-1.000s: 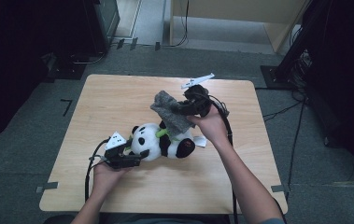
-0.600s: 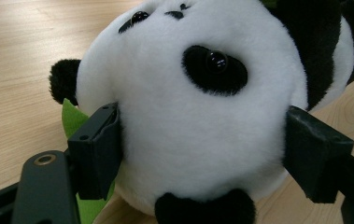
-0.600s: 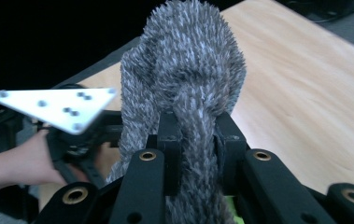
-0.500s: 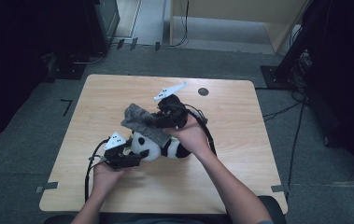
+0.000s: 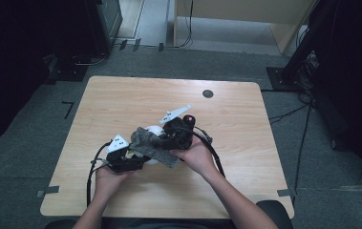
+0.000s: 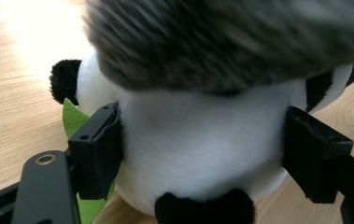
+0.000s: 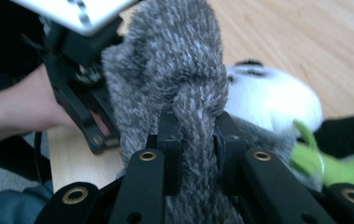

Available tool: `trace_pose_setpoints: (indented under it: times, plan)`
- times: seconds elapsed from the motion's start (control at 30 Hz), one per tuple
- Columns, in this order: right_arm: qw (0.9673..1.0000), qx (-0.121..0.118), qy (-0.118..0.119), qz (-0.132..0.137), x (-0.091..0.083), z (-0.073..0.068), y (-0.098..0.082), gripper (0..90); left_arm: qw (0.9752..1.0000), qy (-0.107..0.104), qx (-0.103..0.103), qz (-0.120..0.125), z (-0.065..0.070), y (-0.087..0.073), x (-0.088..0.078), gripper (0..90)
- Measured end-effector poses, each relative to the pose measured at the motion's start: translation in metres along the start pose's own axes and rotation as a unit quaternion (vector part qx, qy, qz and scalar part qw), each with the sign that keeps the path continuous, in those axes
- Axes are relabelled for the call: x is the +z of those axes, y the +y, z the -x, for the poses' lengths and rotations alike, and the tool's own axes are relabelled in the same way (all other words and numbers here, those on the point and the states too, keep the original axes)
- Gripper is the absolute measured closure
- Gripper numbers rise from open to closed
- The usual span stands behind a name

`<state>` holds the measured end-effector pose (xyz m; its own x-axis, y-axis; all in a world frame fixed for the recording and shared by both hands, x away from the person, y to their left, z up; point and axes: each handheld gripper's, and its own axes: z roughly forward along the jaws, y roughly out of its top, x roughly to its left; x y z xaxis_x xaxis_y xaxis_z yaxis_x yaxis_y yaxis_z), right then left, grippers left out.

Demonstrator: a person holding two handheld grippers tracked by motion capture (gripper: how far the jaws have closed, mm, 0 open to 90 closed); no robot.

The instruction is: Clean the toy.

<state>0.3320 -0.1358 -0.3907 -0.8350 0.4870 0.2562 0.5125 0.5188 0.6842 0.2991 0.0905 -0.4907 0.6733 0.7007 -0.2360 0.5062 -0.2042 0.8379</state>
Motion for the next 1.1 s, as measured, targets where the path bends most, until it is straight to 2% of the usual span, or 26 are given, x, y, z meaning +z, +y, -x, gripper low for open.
trace_pose_setpoints:
  times: [0.17,0.33,0.63,0.83,1.03,1.1]
  plan:
    - [0.9998,-0.003,0.010,-0.016,0.001,0.008,-0.015,77.7,1.0000,0.000,0.000,-0.001,0.000,0.000,0.000,22.8]
    - [0.9998,0.004,0.010,-0.017,-0.006,0.012,-0.029,77.9,1.0000,0.000,0.002,0.000,0.000,0.000,0.000,23.2]
    - [0.9991,-0.004,-0.031,-0.027,-0.027,0.007,-0.049,77.5,1.0000,-0.002,0.001,-0.003,0.000,0.001,0.000,23.3]
    - [0.9990,0.004,-0.040,-0.020,-0.038,0.011,-0.054,77.4,1.0000,-0.002,0.002,-0.003,0.001,0.001,0.000,23.4]
    - [0.9993,0.012,-0.033,-0.010,-0.045,0.007,-0.054,77.8,1.0000,0.000,0.003,-0.004,0.001,0.001,0.000,23.7]
    - [0.9998,0.006,-0.019,-0.002,-0.047,-0.001,-0.053,77.9,1.0000,0.000,0.004,-0.007,0.002,0.002,0.000,24.6]
